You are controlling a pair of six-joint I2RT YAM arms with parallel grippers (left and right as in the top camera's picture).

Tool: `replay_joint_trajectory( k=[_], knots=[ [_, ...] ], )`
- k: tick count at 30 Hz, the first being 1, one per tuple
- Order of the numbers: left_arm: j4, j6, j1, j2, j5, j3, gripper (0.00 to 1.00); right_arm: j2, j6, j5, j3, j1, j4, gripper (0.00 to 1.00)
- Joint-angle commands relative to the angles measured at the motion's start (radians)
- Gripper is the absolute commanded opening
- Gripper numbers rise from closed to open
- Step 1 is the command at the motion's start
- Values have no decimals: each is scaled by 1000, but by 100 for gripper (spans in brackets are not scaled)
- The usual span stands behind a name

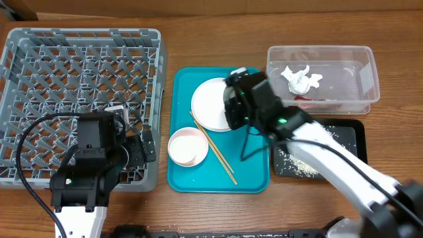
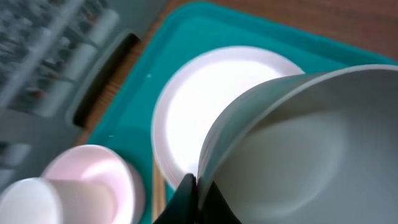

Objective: Sort waste into correct bins and load items into the dishwasher

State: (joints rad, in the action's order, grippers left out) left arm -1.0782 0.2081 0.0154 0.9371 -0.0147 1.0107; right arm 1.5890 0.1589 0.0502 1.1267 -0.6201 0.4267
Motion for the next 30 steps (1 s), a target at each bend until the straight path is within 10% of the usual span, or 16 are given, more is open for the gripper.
replay_joint_trajectory(
  k=[1,11,30],
  knots=[
    [1,6,5,-2,-4,24,100,108,-11,-56,19,-27,-45,4],
    [1,6,5,-2,-5,24,100,206,-11,-10,34,-42,-88,22],
    [1,6,5,-2,-5,24,100,194,138,243,296,-156,369,35]
  ],
)
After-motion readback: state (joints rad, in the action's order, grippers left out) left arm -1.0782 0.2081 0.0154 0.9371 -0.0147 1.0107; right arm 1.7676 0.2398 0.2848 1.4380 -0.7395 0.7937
